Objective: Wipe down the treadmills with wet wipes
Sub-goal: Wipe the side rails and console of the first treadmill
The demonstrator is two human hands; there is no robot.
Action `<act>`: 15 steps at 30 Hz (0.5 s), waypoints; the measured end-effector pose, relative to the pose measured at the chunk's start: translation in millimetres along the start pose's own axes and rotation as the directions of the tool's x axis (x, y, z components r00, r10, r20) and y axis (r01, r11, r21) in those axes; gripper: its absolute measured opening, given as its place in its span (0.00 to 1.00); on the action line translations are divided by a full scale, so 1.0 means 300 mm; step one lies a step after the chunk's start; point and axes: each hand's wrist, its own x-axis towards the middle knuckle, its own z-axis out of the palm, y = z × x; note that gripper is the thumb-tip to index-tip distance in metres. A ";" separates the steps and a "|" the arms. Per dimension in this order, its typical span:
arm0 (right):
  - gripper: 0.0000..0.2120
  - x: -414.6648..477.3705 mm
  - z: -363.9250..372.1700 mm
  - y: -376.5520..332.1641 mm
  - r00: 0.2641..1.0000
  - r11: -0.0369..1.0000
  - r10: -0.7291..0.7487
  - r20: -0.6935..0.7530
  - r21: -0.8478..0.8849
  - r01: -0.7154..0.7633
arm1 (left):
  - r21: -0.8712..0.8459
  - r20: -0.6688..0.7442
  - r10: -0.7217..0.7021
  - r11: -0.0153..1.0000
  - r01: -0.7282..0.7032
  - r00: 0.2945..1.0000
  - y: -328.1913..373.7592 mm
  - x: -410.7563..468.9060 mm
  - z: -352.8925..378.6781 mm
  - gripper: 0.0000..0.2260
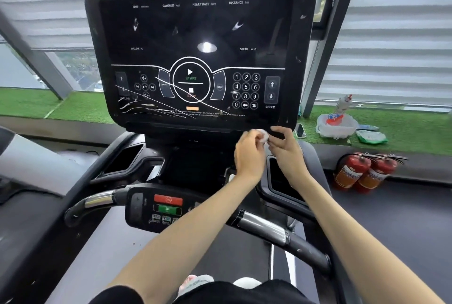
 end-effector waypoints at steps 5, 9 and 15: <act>0.22 -0.024 0.012 -0.002 1.000 1.000 -0.014 -0.004 -0.023 0.014 | -0.006 -0.242 -0.144 0.989 0.147 0.960 -0.101 0.045 -0.112 0.05; 0.23 -0.025 0.019 -0.010 0.999 0.999 -0.035 -0.021 -0.014 0.035 | 0.036 -0.106 -0.036 0.999 0.041 0.994 -0.031 0.016 -0.020 0.07; 0.22 -0.018 0.015 -0.009 0.999 0.999 -0.003 -0.054 0.042 0.005 | 0.102 0.024 0.115 0.988 -0.117 0.993 -0.005 -0.010 0.014 0.09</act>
